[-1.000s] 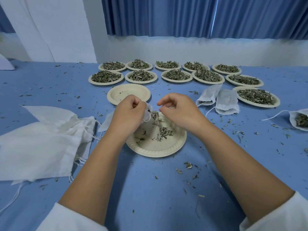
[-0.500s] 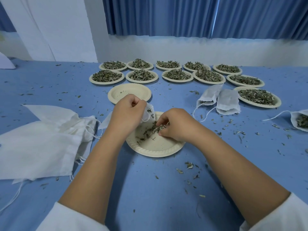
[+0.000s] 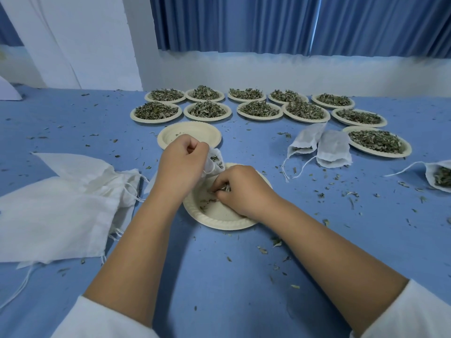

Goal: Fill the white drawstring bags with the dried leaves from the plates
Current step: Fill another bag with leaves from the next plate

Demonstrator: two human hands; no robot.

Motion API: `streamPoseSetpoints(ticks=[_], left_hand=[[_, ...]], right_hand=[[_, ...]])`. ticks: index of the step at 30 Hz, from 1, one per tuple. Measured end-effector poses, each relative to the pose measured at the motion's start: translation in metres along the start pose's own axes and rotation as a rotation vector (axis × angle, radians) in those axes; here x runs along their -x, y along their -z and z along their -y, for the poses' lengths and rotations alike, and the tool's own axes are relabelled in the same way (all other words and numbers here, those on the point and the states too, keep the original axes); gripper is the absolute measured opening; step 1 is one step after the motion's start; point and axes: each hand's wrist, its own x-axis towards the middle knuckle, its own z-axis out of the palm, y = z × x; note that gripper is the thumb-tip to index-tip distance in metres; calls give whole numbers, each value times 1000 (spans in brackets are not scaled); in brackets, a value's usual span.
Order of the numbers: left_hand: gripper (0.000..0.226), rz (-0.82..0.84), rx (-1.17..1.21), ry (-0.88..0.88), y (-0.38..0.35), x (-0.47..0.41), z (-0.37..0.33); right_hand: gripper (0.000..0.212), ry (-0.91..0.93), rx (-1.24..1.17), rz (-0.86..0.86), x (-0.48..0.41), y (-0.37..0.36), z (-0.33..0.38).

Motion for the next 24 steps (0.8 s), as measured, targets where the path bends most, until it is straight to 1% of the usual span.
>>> streamPoseSetpoints(ticks=[2, 4, 7, 8, 11, 12, 14, 17, 19, 22, 24], left_hand=[[22, 3, 8, -1, 0, 0, 1], [21, 9, 14, -3, 1, 0, 1], [20, 5, 4, -7, 1, 0, 1], [21, 9, -6, -12, 1, 0, 0], [23, 71, -25, -16, 1, 3, -2], [22, 108, -16, -18, 1, 4, -3], [17, 169, 0, -29, 0, 7, -5], [11, 249, 11, -62, -3, 12, -8], [10, 327, -6, -84, -6, 14, -9], [14, 356, -18, -88, -7, 14, -8], [11, 321, -3, -74, -6, 12, -5]], right_hand=[[20, -21, -49, 0, 1, 5, -3], [16, -67, -133, -3, 1, 17, -5], [11, -114, -311, -93, 1, 41, -11], [13, -137, -384, -130, 1, 47, -12], [28, -217, -572, -188, 3, 50, -10], [32, -242, -593, -196, 3, 48, -9], [36, -275, -552, -201, 2, 42, -5], [28, -254, -444, -182, 1, 36, -3], [22, -234, -417, -186, 0, 35, -4], [14, -229, -492, -152, 1, 37, -5], [11, -237, -652, -78, 0, 39, -5]])
